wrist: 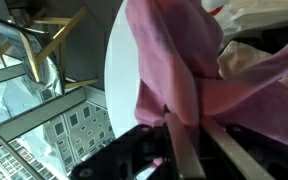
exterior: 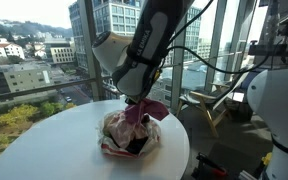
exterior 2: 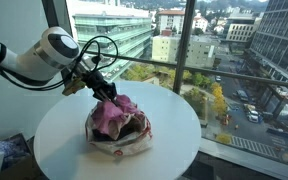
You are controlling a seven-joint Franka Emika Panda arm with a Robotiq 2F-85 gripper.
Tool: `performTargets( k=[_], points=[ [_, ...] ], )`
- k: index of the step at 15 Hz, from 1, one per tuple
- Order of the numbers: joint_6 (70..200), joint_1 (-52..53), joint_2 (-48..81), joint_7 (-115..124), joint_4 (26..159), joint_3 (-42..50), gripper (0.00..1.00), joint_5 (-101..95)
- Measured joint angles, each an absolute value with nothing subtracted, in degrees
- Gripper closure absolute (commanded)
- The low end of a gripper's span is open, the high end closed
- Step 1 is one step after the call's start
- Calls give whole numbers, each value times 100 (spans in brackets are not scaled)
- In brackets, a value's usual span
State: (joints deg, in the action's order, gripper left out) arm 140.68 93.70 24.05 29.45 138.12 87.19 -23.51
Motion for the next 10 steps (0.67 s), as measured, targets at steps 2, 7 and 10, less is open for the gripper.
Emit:
performTargets(
  k=[2,7,10],
  points=[
    [14232,9003,2425,2923,13886,8301,97,-2334],
    [15589,7823,2696,3023,13884,7269,97,-2285],
    [16363,7117,2955,3034,13817,6573,97,-1909]
  ],
)
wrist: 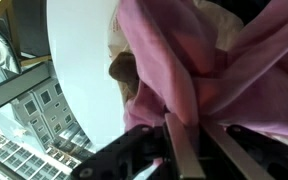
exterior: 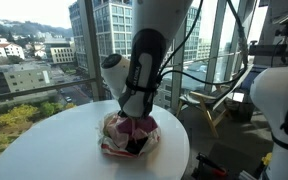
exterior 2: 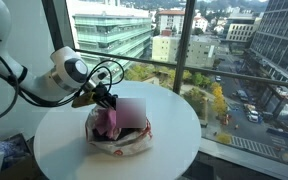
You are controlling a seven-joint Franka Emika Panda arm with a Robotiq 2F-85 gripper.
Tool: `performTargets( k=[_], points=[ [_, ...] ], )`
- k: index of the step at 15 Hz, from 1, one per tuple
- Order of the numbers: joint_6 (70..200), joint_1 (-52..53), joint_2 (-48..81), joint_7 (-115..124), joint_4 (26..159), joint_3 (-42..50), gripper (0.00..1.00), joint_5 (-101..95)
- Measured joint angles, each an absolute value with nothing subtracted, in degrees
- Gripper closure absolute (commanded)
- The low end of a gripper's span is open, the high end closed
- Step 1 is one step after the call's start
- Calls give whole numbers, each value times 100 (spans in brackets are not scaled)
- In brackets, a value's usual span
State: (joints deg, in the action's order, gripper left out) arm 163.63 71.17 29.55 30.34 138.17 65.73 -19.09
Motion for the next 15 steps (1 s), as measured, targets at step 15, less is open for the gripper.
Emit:
performTargets(
  k=[15],
  points=[
    [18234,3267,3372,2015,13123,2839,95,142]
  ],
)
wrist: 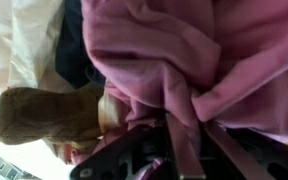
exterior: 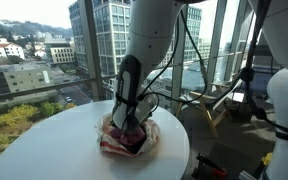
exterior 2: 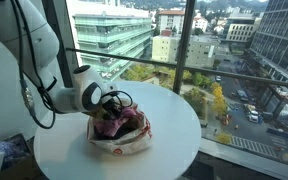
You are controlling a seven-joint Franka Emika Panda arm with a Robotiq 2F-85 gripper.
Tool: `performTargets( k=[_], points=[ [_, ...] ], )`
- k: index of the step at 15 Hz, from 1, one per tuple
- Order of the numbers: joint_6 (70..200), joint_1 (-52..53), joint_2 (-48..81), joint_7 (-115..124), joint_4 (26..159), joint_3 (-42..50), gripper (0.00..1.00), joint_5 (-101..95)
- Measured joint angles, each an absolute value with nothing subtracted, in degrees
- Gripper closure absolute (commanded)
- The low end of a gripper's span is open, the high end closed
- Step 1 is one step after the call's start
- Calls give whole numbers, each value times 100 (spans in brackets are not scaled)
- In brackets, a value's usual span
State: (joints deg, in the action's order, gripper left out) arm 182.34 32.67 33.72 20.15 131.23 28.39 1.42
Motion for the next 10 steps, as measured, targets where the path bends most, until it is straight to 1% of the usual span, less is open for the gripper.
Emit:
performTargets(
  k=[1,2,3,5,8,10],
  points=[
    [18237,3013,3297,1918,13112,2626,63,142],
    [18227,2810,3225,1823,13112,2460,62,142],
    [18149,2684,3152,1732,13112,2364,56,142],
    [17794,2750,2959,1606,13104,2508,42,75],
    [16984,3491,2676,1791,13043,3453,17,-452],
    [16141,3981,2490,2246,12899,4062,3,-1059]
  ],
)
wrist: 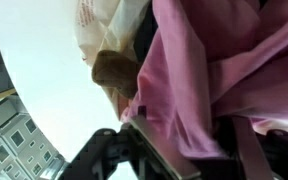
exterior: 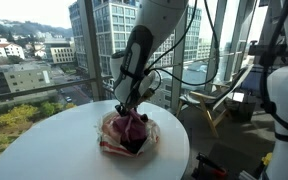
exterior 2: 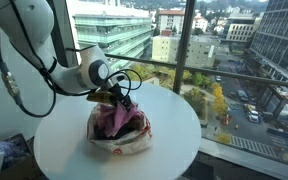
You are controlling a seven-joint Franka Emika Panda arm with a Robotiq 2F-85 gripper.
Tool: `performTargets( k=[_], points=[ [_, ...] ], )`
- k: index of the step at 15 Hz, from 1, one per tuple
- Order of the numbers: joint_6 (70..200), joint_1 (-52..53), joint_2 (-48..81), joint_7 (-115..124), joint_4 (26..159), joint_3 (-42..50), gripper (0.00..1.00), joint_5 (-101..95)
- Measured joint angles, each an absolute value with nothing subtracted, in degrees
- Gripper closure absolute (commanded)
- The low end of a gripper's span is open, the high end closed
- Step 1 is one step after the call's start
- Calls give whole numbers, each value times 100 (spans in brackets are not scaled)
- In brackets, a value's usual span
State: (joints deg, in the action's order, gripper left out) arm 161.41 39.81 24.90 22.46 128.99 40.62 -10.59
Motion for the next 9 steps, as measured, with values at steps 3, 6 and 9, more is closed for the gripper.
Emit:
performTargets(
  k=[3,6,9],
  points=[
    [14749,4328,2178,2818,12592,4384,0,-1775],
    [13597,4173,1832,3299,12317,4057,0,-2420],
    [12764,3573,1570,3553,12199,3297,0,-2705]
  ],
)
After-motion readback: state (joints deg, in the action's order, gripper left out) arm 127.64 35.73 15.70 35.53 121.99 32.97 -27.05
